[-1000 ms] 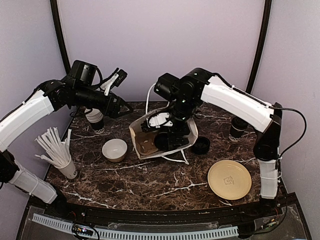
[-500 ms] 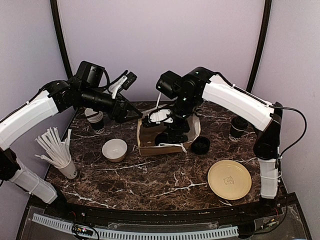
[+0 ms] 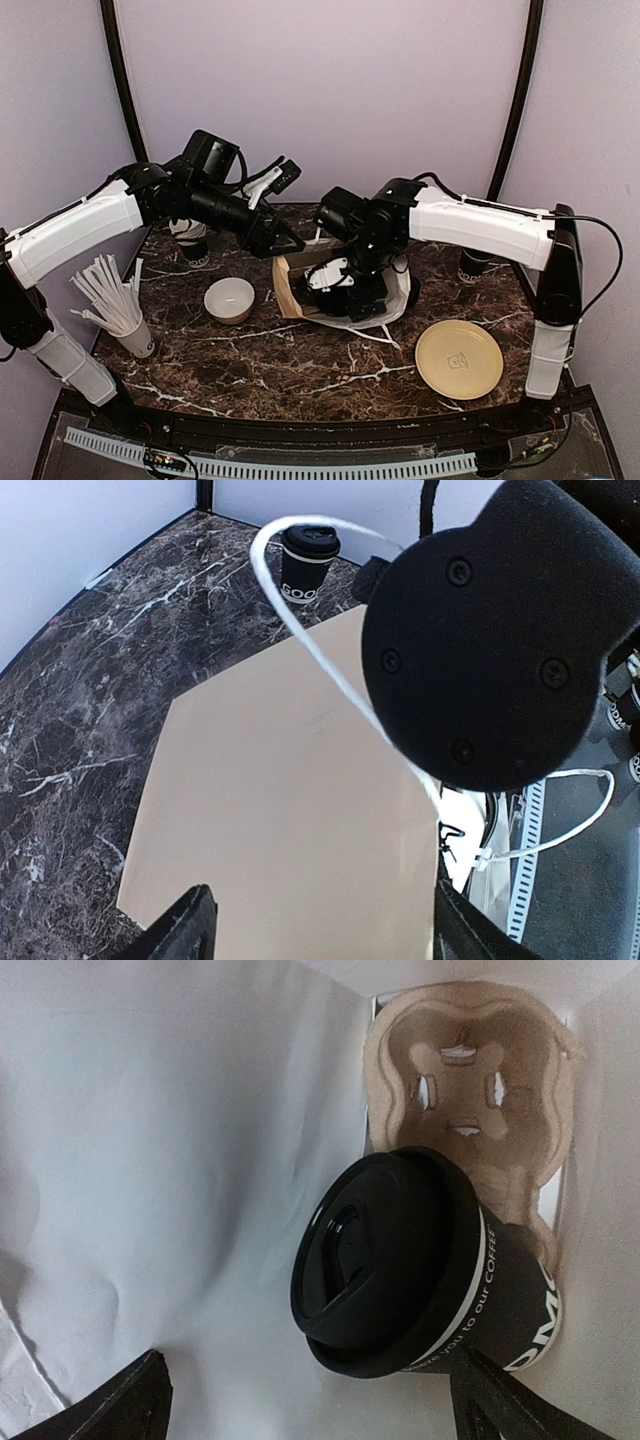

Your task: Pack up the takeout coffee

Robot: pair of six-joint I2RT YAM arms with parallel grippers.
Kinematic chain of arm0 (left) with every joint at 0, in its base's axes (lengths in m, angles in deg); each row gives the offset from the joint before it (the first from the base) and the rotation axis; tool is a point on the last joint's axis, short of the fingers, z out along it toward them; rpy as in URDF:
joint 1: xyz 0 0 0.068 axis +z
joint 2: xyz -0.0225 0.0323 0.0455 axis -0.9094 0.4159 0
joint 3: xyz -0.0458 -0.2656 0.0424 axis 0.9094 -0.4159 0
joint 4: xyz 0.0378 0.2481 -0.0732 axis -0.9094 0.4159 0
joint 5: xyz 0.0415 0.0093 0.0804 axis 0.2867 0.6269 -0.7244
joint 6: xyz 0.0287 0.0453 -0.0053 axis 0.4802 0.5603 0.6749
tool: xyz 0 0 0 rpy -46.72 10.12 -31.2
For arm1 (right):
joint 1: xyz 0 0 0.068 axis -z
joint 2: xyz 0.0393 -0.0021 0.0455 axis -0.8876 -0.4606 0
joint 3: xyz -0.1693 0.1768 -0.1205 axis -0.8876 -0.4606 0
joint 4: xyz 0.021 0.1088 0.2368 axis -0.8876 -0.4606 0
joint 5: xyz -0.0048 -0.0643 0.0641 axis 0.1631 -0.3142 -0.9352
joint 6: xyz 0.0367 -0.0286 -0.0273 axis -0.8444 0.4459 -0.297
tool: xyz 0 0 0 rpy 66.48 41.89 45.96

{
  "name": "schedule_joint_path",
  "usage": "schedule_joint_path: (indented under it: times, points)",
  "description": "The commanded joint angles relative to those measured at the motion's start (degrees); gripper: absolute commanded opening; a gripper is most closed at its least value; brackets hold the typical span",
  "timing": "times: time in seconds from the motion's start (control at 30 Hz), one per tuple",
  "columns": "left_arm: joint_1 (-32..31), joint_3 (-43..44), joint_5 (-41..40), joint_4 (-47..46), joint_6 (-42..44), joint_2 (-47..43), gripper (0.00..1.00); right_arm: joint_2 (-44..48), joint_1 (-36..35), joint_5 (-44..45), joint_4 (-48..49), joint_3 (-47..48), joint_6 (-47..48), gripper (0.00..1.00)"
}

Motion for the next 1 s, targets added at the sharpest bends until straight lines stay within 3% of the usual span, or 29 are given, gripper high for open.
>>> schedule_joint_path:
  times: [0.0, 0.43, 0.8, 0.97]
  points:
    - [-0.16, -1.38, 3.75, -1.96, 1.16, -4.21, 0.74, 2.26, -1.04, 3.76, 6.63, -2.29, 0.56, 0.97]
    - [-0.08, -0.53, 1.09, -1.39, 2.87, -0.14, 0.71, -0.55, -0.3, 8.44, 17.9, -6.32, 0.48, 0.94]
    - [0.36, -1.8, -0.09, -2.13, 2.43, -0.86, 0.7, -0.9, 0.19, 9.99, 19.45, -5.87, -0.4, 0.52]
    - [0.41, -1.97, -0.47, -2.48, 2.07, -1.07, 0.7, -0.53, 0.1, 9.04, 17.59, -4.56, -1.33, 0.41]
